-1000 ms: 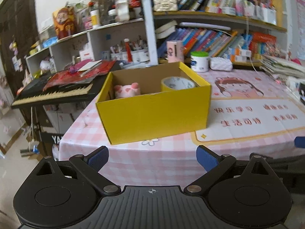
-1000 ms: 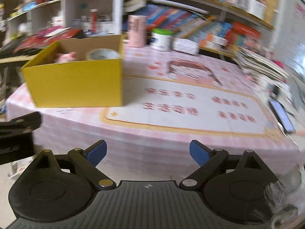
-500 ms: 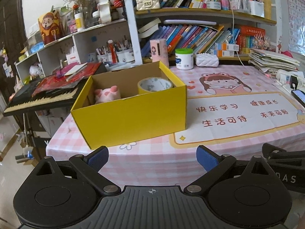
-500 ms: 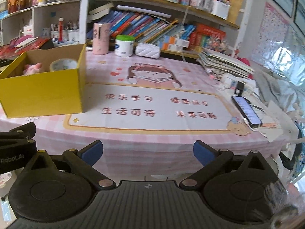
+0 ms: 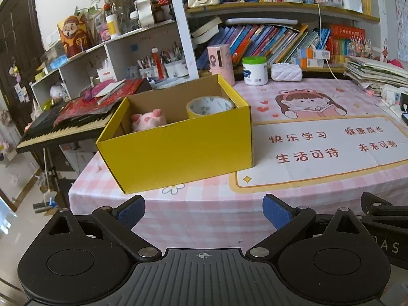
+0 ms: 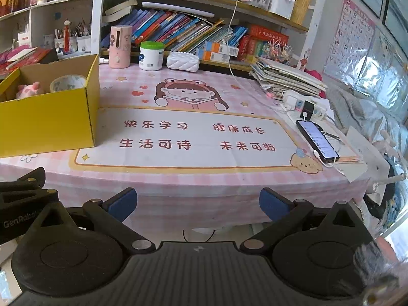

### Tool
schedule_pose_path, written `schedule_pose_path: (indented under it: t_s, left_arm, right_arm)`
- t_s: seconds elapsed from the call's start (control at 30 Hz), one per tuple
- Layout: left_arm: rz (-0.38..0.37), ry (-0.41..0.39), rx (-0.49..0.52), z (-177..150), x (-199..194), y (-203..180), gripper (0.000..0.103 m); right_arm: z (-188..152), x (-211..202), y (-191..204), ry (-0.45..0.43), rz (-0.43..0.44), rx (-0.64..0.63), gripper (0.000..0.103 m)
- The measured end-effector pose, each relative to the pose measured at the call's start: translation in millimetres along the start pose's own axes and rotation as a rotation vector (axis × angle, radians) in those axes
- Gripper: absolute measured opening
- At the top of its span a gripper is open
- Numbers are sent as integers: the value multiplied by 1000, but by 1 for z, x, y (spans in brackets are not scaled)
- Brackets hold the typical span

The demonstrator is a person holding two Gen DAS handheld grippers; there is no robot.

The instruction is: Organize objects

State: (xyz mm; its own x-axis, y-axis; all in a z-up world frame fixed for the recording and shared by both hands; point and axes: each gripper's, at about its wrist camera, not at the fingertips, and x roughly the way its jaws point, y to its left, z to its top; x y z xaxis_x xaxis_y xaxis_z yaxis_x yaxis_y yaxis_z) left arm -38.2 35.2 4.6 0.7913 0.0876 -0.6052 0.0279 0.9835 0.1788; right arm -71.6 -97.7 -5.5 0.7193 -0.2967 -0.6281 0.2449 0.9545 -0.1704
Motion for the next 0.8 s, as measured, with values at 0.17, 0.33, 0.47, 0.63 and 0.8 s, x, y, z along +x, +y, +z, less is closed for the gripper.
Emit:
schedule_pose_path:
  t_s: [0.17, 0.33, 0.47, 0.63, 0.8]
  left_arm:
    - [2, 6, -3, 0, 0, 0, 100]
    - [1, 10, -8, -1, -1, 0, 100]
    - [5, 12, -9, -2, -3, -1, 100]
    - [7, 21, -19, -3, -5, -1, 100]
    - [-4, 28, -27, 0, -4, -2, 100]
  right_arm:
    - [0, 1, 1, 4, 5, 6, 103]
    - [0, 0, 1, 5, 4, 8, 103]
    - [-1, 1, 0, 7, 6, 9, 103]
    - [-5, 1, -2, 10, 14, 13, 103]
    - [-5, 1, -4, 8, 17, 16, 103]
